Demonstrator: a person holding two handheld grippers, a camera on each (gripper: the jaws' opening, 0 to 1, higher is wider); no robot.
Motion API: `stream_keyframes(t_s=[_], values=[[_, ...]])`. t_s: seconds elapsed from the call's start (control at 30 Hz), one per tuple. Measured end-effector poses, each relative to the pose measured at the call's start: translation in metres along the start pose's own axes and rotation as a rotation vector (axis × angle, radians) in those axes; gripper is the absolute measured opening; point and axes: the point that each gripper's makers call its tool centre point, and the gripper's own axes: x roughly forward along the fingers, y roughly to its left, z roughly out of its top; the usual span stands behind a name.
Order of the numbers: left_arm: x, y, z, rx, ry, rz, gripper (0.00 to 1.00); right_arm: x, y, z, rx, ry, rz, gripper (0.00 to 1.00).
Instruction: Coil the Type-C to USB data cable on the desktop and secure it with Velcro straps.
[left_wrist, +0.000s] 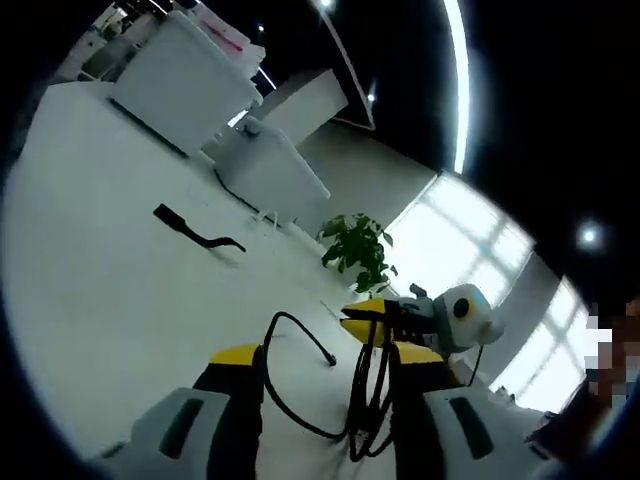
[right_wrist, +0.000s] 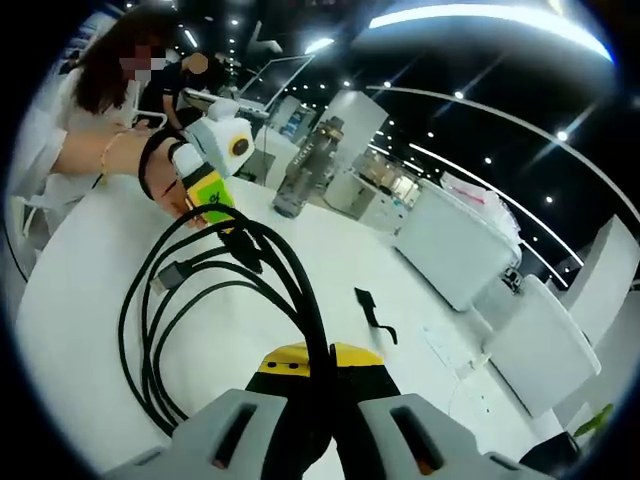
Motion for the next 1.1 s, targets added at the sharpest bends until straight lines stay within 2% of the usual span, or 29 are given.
stream_keyframes(t_s=[0.03,0.17,0.27,0.33,0.37,0.47,0.53,0.67,0.73,0.87,1.0,1.1], values=[[0.001,0.002,-0.005,-0.009,0.011,0.013,0.57,0.000,0.000,0.000,0.001,-0.003,0.001,0.04],[0.002,0.004,-0.001,-0.080,-0.004,-0.003,0.58,0.000,0.000,-0.001,0.007,-0.004,0.004,0.04],[0.004,0.004,-0.005,-0.106,0.002,-0.007,0.61,0.000,0.000,0.000,0.011,-0.006,0.005,0.04],[0.007,0.000,-0.005,-0.147,0.011,-0.042,0.60,0.000,0.001,0.000,0.016,-0.011,0.009,0.04],[0.009,-0.002,-0.005,-0.167,0.013,-0.056,0.58,0.000,0.001,0.000,0.019,-0.011,0.012,0.04],[0.012,-0.017,-0.005,-0.244,0.013,-0.143,0.41,0.002,0.005,0.000,0.011,-0.003,0.024,0.04],[0.015,-0.023,-0.005,-0.278,0.009,-0.173,0.39,0.002,0.007,0.001,0.015,-0.008,0.037,0.04],[0.017,-0.032,-0.007,-0.275,0.011,-0.199,0.31,0.002,0.010,0.003,0.012,-0.013,0.050,0.05],[0.017,-0.040,-0.004,-0.274,0.006,-0.223,0.31,0.003,0.012,0.004,-0.003,-0.026,0.059,0.05],[0.020,-0.060,-0.012,-0.270,0.044,-0.261,0.31,0.003,0.009,0.012,-0.129,-0.051,-0.010,0.05],[0.023,-0.065,-0.014,-0.276,0.057,-0.272,0.31,0.002,0.014,0.018,-0.150,-0.069,-0.021,0.06],[0.023,-0.072,-0.018,-0.295,0.091,-0.307,0.31,0.002,0.017,0.023,-0.176,-0.086,-0.025,0.09]])
